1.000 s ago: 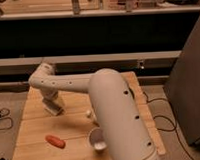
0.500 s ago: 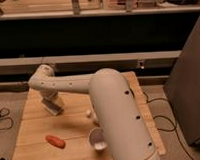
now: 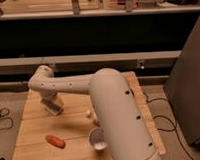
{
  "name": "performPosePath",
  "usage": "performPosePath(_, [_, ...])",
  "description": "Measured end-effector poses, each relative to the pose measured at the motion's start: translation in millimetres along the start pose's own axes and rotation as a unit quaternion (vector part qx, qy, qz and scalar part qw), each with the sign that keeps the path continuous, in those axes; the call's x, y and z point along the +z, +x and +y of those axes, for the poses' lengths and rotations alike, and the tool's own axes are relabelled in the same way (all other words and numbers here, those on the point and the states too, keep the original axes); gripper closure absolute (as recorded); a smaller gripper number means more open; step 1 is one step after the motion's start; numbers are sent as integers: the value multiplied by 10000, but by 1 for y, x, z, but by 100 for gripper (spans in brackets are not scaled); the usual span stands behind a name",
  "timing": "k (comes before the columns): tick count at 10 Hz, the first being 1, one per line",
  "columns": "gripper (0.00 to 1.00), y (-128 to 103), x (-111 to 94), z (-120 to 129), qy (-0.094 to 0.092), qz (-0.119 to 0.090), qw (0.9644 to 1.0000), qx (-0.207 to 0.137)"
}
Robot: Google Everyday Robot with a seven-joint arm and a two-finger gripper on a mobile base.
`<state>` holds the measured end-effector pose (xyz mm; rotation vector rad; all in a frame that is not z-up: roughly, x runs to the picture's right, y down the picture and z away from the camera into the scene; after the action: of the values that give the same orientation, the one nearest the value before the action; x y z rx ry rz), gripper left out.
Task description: Place the eraser on the white sponge
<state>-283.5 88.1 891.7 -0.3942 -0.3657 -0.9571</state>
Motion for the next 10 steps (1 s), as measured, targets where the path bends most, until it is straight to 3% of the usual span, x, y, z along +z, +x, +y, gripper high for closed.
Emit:
performPosePath(3, [87, -1, -1, -1, 105, 35, 9999, -100])
performPosePath(5, [78, 0, -2, -1, 132, 61, 9998, -127])
performPosePath(7, [87, 0, -3, -2, 179, 84, 9997, -135])
performPosePath(10, [91, 0, -5, -2, 237, 124, 9995, -178])
